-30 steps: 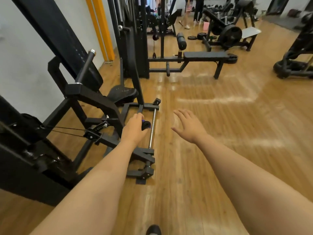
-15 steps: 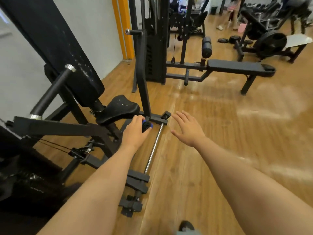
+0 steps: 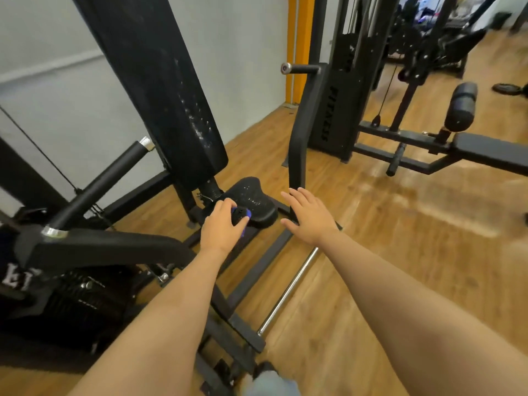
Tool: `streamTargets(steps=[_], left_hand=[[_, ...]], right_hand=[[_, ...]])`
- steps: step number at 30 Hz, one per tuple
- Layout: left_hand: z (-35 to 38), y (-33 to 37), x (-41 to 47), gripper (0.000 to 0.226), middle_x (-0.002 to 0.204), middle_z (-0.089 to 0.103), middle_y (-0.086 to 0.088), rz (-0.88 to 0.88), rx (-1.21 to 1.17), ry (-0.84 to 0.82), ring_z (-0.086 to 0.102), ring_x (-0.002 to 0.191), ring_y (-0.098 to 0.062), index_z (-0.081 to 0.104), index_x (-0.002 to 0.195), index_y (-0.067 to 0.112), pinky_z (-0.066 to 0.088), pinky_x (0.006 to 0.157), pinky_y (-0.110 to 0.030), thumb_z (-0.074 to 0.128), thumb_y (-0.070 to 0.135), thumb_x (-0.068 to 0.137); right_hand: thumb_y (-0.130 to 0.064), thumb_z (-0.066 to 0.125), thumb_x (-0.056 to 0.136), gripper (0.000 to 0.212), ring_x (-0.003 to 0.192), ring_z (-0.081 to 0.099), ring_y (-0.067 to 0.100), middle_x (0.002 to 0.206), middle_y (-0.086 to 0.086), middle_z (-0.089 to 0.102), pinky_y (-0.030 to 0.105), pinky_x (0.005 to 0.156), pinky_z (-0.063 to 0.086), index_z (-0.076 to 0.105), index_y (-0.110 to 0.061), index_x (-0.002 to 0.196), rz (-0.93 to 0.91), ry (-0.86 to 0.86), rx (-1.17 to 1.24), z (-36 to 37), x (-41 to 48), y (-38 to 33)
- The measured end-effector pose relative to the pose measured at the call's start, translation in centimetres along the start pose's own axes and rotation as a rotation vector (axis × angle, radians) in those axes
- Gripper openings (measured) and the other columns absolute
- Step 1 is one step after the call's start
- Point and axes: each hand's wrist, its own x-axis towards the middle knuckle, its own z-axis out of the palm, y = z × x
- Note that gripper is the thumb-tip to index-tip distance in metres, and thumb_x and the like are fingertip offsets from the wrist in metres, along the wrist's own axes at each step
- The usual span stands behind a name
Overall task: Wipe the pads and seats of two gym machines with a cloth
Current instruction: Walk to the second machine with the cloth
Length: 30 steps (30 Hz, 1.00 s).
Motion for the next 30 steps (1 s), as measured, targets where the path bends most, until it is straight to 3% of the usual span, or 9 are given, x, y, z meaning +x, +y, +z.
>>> streamTargets(steps=[7, 13, 17, 21, 25, 30], left_hand=[[1.4, -0.3, 9.4, 0.026, 0.104, 0.055, 0.005, -0.063, -0.017, 0.032, 0.060, 0.090, -0.019, 0.053, 0.104, 0.025, 0.054, 0.079, -0.042, 0.066, 0.038, 0.086], [2.6, -0.9, 15.3, 0.027, 0.107, 0.056, 0.005, -0.189, -0.032, 0.117, 0.060, 0.096, -0.014, 0.053, 0.108, 0.024, 0.055, 0.083, -0.037, 0.067, 0.034, 0.086], [3.4, -0.5, 19.1, 0.030, 0.107, 0.057, 0.006, -0.325, -0.062, 0.228, 0.058, 0.097, -0.008, 0.054, 0.108, 0.023, 0.052, 0.084, -0.026, 0.071, 0.029, 0.085], [3.1, 1.6, 23.5, 0.027, 0.097, 0.061, 0.009, -0.484, -0.262, 0.455, 0.057, 0.093, -0.005, 0.058, 0.101, 0.022, 0.048, 0.085, -0.024, 0.075, 0.020, 0.080], [0.8, 4.7, 27.7, 0.027, 0.099, 0.062, 0.013, -0.488, -0.470, 0.587, 0.056, 0.095, 0.000, 0.062, 0.104, 0.018, 0.042, 0.079, -0.013, 0.075, 0.017, 0.081], [-2.7, 7.2, 30.4, 0.033, 0.110, 0.068, -0.006, -0.507, -0.923, 0.659, 0.065, 0.104, -0.022, 0.061, 0.112, 0.013, 0.055, 0.087, -0.036, 0.073, 0.015, 0.081]], right_hand=[[-0.048, 0.044, 0.096, 0.068, 0.148, 0.005, 0.019, 0.160, -0.002, 0.015, 0.036, 0.118, 0.011, 0.014, -0.023, 0.153, 0.015, -0.011, 0.016, 0.1, 10.2, 4.9], [-0.048, 0.044, 0.096, 0.068, 0.147, 0.007, 0.019, 0.159, -0.001, 0.017, 0.038, 0.119, 0.015, 0.015, -0.022, 0.153, -0.191, -0.088, 0.061, 2.1, 19.4, 5.6], [-0.046, 0.045, 0.097, 0.067, 0.147, 0.007, 0.019, 0.159, -0.001, 0.017, 0.037, 0.118, 0.014, 0.017, -0.022, 0.152, -0.310, -0.103, 0.126, 2.3, 25.7, 6.6], [-0.043, 0.049, 0.096, 0.064, 0.145, 0.017, 0.016, 0.155, -0.001, 0.027, 0.038, 0.118, 0.020, 0.025, -0.021, 0.151, -0.370, -0.107, 0.432, 0.4, 31.3, 6.6], [-0.045, 0.053, 0.094, 0.062, 0.139, 0.028, 0.012, 0.150, -0.005, 0.034, 0.035, 0.111, 0.029, 0.029, -0.026, 0.148, -0.174, -0.161, 0.900, -2.5, 35.0, 4.9], [-0.040, 0.058, 0.091, 0.064, 0.122, 0.045, 0.008, 0.136, -0.005, 0.048, 0.023, 0.099, 0.034, 0.029, -0.024, 0.146, -0.187, -0.410, 1.355, -7.0, 36.5, 2.6]])
